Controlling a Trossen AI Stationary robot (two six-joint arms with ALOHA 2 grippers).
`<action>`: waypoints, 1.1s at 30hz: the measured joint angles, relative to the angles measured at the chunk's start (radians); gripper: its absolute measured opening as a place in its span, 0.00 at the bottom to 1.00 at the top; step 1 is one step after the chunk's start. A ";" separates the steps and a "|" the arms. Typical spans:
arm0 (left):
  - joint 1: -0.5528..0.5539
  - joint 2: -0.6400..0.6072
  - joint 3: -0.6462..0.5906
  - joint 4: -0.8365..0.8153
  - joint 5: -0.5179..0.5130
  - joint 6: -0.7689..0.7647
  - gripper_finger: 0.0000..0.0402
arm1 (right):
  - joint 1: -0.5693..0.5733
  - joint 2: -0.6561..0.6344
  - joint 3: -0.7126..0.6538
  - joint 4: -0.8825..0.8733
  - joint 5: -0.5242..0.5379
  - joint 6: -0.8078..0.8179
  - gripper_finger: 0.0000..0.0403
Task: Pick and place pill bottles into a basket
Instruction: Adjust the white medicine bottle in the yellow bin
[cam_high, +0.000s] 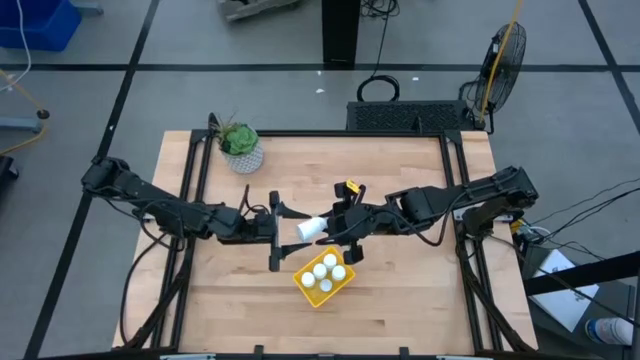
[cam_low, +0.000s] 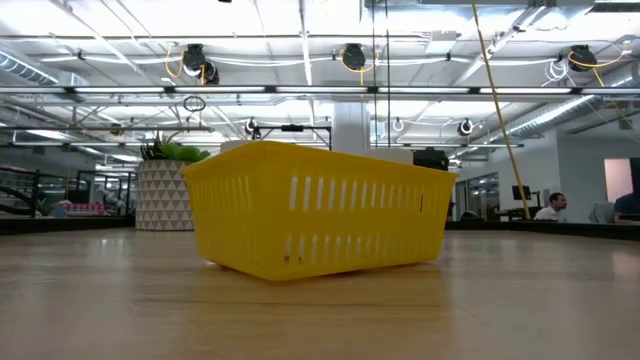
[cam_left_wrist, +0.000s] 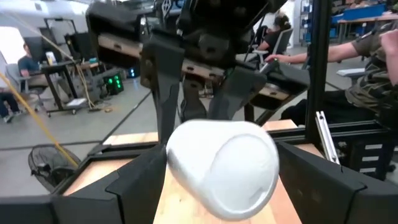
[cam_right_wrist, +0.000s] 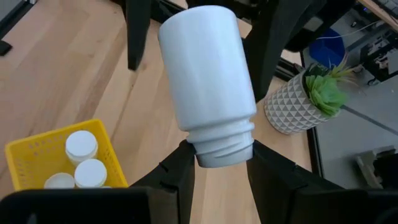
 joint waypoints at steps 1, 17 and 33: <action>0.002 0.000 0.001 -0.010 0.000 -0.010 0.75 | 0.000 0.000 0.000 0.000 0.000 0.000 0.28; 0.003 0.000 0.001 -0.003 -0.049 0.020 0.65 | -0.001 0.000 0.000 0.001 0.005 0.005 0.27; -0.004 0.000 0.000 0.043 -0.132 0.143 0.46 | -0.002 -0.003 0.002 0.006 0.020 0.038 0.28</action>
